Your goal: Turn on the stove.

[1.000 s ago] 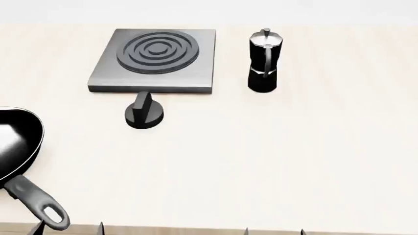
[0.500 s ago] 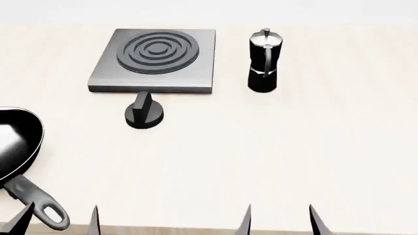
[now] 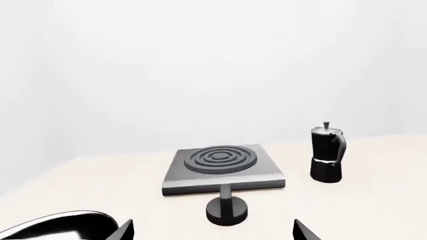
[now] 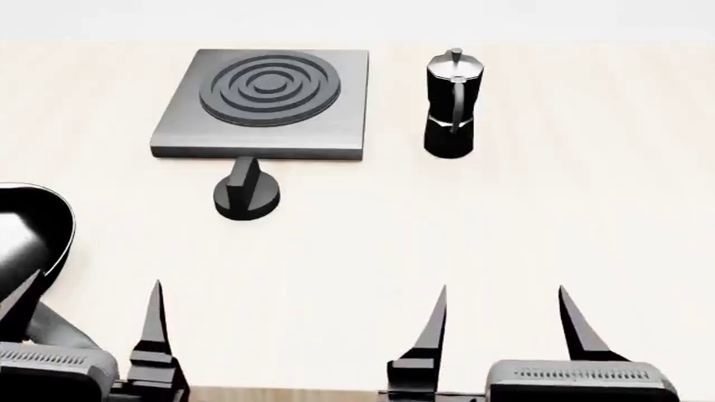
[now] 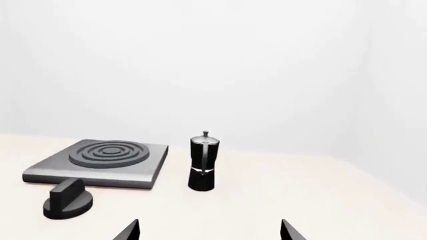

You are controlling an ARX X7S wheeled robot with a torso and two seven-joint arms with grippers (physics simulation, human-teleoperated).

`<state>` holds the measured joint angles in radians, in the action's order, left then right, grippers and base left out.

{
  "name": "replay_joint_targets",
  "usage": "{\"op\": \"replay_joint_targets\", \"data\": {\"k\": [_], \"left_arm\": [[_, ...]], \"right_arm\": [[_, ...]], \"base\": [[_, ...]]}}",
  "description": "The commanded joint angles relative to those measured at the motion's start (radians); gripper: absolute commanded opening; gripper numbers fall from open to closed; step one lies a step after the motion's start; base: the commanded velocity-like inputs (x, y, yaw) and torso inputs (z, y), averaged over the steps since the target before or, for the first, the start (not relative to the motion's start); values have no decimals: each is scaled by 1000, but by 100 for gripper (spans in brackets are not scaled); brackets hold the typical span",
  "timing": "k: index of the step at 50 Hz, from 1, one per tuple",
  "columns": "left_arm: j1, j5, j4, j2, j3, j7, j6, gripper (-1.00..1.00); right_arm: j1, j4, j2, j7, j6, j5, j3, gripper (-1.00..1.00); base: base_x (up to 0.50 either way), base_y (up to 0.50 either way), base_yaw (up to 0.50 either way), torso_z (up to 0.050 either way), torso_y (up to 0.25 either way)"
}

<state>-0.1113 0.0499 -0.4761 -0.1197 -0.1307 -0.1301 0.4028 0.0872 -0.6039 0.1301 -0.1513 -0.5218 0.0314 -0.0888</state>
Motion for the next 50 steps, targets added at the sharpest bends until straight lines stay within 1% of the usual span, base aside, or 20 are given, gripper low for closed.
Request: {"op": "replay_joint_targets", "data": {"k": [1,12,17,31,36,38,46,50], "left_arm": [[-69,4,-57,-6,-27,-10,68,100],[-122,26,-89,-6,-36,-15,107,100],[-144,67,-95,-2,-24,0,107,100],[-198,84,-99,-10,-25,-13,103,100],[-201,81,-95,-15,-27,-23,100,100],[-197,85,-114,-17,-28,-26,111,100],[-196,99,-145,-17,-25,-44,131,100],[-195,115,-180,-21,-22,-45,151,100]], "right_arm": [[61,-107,16,-6,-135,22,9,100],[106,-134,18,-10,-167,45,13,100],[131,-145,18,-10,-180,59,22,100],[197,-164,33,-10,-219,79,21,100],[199,-160,31,-18,-206,81,19,100],[197,-148,39,-21,-201,64,-6,100],[188,-172,44,-28,-202,75,7,100],[190,-177,54,-35,-209,59,-18,100]], "base": [[0,0,0,0,0],[0,0,0,0,0],[0,0,0,0,0],[0,0,0,0,0],[0,0,0,0,0],[0,0,0,0,0],[0,0,0,0,0],[0,0,0,0,0]]}}
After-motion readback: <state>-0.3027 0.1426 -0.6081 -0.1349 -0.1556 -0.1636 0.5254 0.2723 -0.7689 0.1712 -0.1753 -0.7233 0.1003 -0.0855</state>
